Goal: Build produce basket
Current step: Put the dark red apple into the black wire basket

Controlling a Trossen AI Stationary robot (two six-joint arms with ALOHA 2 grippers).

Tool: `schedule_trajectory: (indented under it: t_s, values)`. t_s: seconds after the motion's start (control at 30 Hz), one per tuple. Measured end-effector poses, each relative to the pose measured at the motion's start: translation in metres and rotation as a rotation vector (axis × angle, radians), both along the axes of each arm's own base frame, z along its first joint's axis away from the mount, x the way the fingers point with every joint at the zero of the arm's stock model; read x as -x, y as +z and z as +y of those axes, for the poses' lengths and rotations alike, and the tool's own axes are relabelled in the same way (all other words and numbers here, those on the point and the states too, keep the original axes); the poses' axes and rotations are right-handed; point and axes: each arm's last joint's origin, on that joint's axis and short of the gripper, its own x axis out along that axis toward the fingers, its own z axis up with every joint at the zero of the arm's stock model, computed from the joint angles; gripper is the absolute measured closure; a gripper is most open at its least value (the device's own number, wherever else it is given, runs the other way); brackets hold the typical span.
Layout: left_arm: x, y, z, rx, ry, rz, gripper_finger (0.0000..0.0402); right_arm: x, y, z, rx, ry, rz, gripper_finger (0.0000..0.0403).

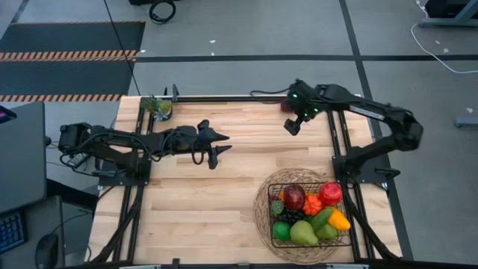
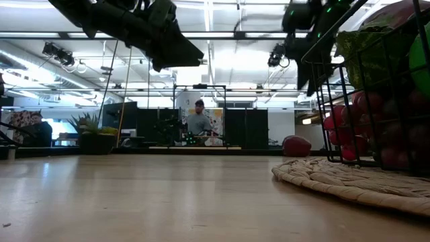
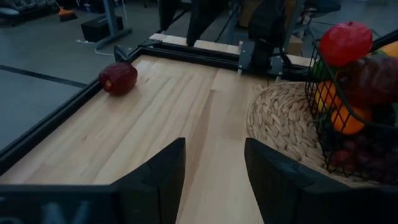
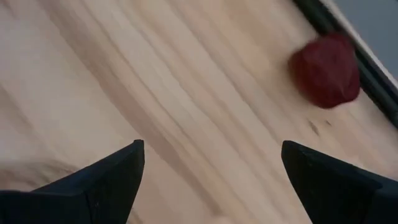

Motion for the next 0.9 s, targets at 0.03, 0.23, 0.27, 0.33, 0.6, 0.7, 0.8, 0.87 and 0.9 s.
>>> schedule_trajectory:
  t_s: [0.03, 0.23, 0.27, 0.33, 0.6, 0.7, 0.8, 0.87, 0.9]
  values:
    - [0.0, 0.0, 0.0, 0.0, 0.0, 0.004, 0.023, -0.002, -0.004, -0.007, -0.004, 0.03, 0.053, 0.0021]
    - [0.001, -0.002, 0.0, 0.002, 0.001, 0.019, 0.023, -0.015, -0.002, -0.049, 0.078, 0.153, 0.273, 0.0021]
    - [0.001, -0.002, 0.0, 0.001, 0.004, 0.019, 0.023, -0.018, 0.0, -0.056, 0.097, 0.175, 0.283, 0.0021]
    - [0.001, -0.002, 0.001, -0.005, 0.022, 0.021, 0.023, -0.023, 0.005, -0.068, 0.126, 0.216, 0.296, 0.0021]
    - [0.001, -0.002, 0.001, -0.019, 0.042, 0.026, 0.023, -0.029, -0.006, -0.102, 0.062, 0.287, 0.424, 0.0027]
    - [0.001, -0.002, 0.001, -0.02, 0.041, 0.026, 0.023, -0.028, -0.012, -0.109, 0.019, 0.29, 0.46, 0.0028]
    - [0.001, -0.002, 0.001, -0.02, 0.042, 0.027, 0.023, -0.027, -0.015, -0.114, 0.005, 0.265, 0.446, 0.0028]
    - [0.001, -0.002, 0.001, -0.02, 0.042, 0.028, 0.023, -0.029, -0.017, -0.116, -0.001, 0.244, 0.43, 0.0028]
    - [0.001, -0.002, 0.001, -0.021, 0.041, 0.029, 0.023, -0.029, -0.018, -0.116, -0.006, 0.226, 0.425, 0.0028]
